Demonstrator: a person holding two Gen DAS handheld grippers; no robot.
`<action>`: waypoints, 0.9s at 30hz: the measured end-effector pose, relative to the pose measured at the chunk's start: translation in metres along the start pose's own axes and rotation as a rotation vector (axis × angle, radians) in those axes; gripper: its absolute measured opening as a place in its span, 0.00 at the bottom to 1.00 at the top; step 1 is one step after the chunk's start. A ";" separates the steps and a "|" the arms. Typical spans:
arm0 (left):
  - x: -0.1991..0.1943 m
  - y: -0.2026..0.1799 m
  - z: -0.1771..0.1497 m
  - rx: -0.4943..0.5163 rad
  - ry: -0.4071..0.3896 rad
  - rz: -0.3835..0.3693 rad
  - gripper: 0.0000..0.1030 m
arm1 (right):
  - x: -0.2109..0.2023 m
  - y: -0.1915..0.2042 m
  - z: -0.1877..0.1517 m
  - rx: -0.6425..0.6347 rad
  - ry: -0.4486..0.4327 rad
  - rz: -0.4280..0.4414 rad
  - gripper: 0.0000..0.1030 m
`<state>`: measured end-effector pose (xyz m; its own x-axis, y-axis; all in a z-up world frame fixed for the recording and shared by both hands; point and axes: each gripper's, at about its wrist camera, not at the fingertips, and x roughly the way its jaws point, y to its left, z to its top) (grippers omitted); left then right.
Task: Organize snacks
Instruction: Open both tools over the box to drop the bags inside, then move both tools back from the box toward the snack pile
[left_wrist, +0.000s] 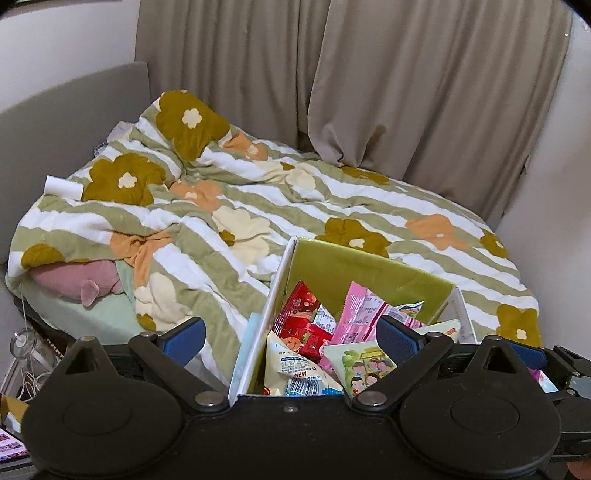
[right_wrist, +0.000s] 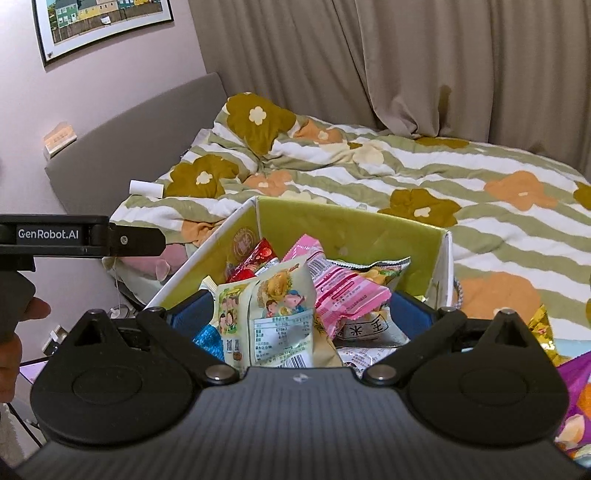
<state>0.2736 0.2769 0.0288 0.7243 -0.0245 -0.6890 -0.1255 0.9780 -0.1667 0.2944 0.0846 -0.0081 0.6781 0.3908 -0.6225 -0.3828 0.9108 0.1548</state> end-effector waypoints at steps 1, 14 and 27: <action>-0.003 -0.001 0.000 0.006 -0.007 0.002 0.97 | -0.002 0.000 0.001 0.000 -0.003 -0.002 1.00; -0.033 -0.036 -0.008 0.129 -0.050 -0.129 0.97 | -0.067 -0.013 -0.001 0.070 -0.059 -0.148 1.00; -0.041 -0.153 -0.040 0.217 -0.020 -0.266 0.97 | -0.152 -0.122 -0.028 0.227 -0.113 -0.312 1.00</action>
<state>0.2360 0.1197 0.0543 0.7259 -0.2827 -0.6270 0.2156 0.9592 -0.1830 0.2202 -0.0896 0.0465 0.8092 0.0914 -0.5804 -0.0075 0.9894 0.1453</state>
